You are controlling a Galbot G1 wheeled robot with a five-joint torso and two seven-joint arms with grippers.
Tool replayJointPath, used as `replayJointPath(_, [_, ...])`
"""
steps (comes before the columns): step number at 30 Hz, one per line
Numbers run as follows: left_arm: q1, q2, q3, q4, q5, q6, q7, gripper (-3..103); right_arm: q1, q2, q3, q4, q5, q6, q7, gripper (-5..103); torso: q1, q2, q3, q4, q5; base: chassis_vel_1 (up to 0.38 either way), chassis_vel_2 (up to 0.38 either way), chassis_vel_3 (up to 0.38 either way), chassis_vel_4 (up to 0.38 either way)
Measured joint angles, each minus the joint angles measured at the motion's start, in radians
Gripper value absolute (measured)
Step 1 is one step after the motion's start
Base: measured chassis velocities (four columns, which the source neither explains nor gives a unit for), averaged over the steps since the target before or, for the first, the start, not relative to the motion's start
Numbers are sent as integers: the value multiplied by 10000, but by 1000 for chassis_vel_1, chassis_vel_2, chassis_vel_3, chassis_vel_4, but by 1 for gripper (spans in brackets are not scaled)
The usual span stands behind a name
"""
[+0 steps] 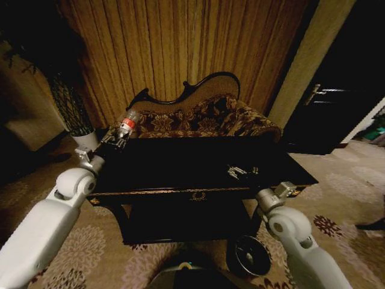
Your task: Move to the front of the table and place the trash on the table into the trash bin.
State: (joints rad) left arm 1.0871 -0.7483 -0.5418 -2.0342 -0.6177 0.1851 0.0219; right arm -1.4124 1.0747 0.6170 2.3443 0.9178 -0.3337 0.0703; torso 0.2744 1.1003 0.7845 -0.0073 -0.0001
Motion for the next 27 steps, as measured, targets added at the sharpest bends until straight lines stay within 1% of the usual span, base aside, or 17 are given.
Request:
replayJointPath(1, [0,0,0,0,0,0,0,32,0,0,0,0,0,0,0,100,0,0,0,0,0,0,0,0,0])
replayJointPath(3, [412,-10,-192,-460,196,-82,1,32,25,-125,-41,260,346,-78,0,100,0,0,0,3,0,0,0,0,0])
replayJointPath(5, [921,-14,-398,-1031,525,-351,54,32,63,-319,-95,591,910,-187,0,100,0,0,-1,1,1,0,0,0,0])
replayJointPath(6, [921,-14,-398,-1031,525,-351,54,32,63,-319,-95,591,910,-187,0,100,0,0,-1,1,1,0,0,0,0])
replayJointPath(9, [1292,-23,-386,-1468,1126,-765,103,32,162,-653,-246,803,1522,-347,-153,100,0,0,-1,0,3,0,0,0,0])
replayJointPath(11, [1301,-26,-316,-1514,1227,-817,103,32,201,-702,-288,807,1622,-376,-222,100,-1,0,-1,0,3,0,0,0,0])
replayJointPath(12, [1261,-30,-89,-1570,1458,-916,95,32,320,-784,-407,815,1877,-457,-341,100,0,0,0,0,2,0,0,0,0])
replayJointPath(13, [1261,-30,-89,-1570,1458,-916,95,32,320,-784,-407,815,1877,-457,-341,100,0,0,0,0,2,0,0,0,0])
replayJointPath(15, [968,-82,437,-1617,1742,-1004,45,32,541,-859,-650,830,2348,-581,-420,100,0,0,0,0,2,0,0,0,0])
replayJointPath(16, [968,-82,437,-1617,1742,-1004,45,32,541,-859,-650,830,2348,-581,-420,100,0,0,0,0,2,0,0,0,0])
replayJointPath(18, [504,-248,1162,-1689,1809,-998,-63,32,802,-874,-924,736,2759,-713,-602,100,0,0,0,-4,1,0,0,0,0])
replayJointPath(19, [504,-248,1162,-1689,1809,-998,-63,32,802,-874,-924,736,2759,-713,-602,100,0,0,0,-4,1,0,0,0,0])
replayJointPath(22, [0,-461,1948,-1708,1948,-914,-85,32,1388,-874,-1473,240,2861,-750,-840,100,0,0,0,-2,2,0,0,0,0])
replayJointPath(23, [0,-461,1948,-1708,1948,-914,-85,32,1388,-874,-1473,240,2861,-750,-840,100,0,0,0,-2,2,0,0,0,0])
replayJointPath(27, [-459,-484,2541,-1715,2019,-802,-87,32,2368,-893,-2064,-604,2832,-748,-1009,100,1,-1,2,0,2,0,0,0,0])
